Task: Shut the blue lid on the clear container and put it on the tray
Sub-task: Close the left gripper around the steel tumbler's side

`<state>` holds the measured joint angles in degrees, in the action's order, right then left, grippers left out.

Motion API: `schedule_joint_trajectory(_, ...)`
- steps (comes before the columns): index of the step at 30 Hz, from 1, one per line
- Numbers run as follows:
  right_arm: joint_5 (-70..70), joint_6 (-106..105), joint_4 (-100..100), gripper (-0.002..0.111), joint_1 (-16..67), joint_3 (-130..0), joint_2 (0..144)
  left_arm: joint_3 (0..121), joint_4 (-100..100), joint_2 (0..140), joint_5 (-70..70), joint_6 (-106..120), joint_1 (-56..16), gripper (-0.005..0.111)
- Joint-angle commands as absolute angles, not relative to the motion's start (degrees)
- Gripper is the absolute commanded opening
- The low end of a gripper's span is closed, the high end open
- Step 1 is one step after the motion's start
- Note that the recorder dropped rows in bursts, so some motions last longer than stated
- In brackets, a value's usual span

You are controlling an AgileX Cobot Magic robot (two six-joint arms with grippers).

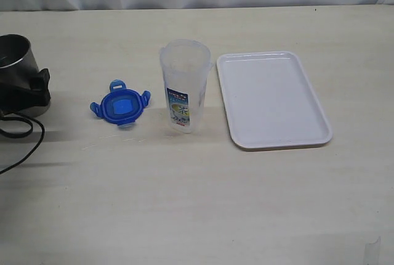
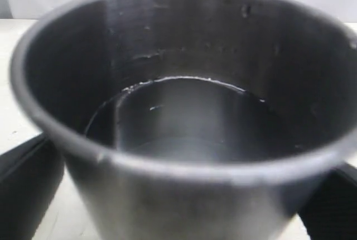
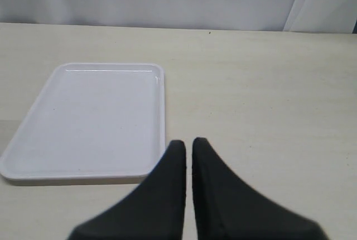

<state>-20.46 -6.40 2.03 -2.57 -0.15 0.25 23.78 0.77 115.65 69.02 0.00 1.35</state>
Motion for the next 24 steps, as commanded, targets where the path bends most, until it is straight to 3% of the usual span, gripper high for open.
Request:
schedule_joint_trajectory(1, -19.6, -6.4, 2.1, 0.004, -2.6, 0.0, 0.0, 24.8, 0.5, 116.5, 70.0, 0.0, 1.3, 0.105)
schedule_joint_trajectory(24, -19.6, -6.4, 2.1, 0.004, -2.6, 0.0, 0.0, 26.0, 2.3, 116.5, 70.0, 0.0, 1.3, 0.105)
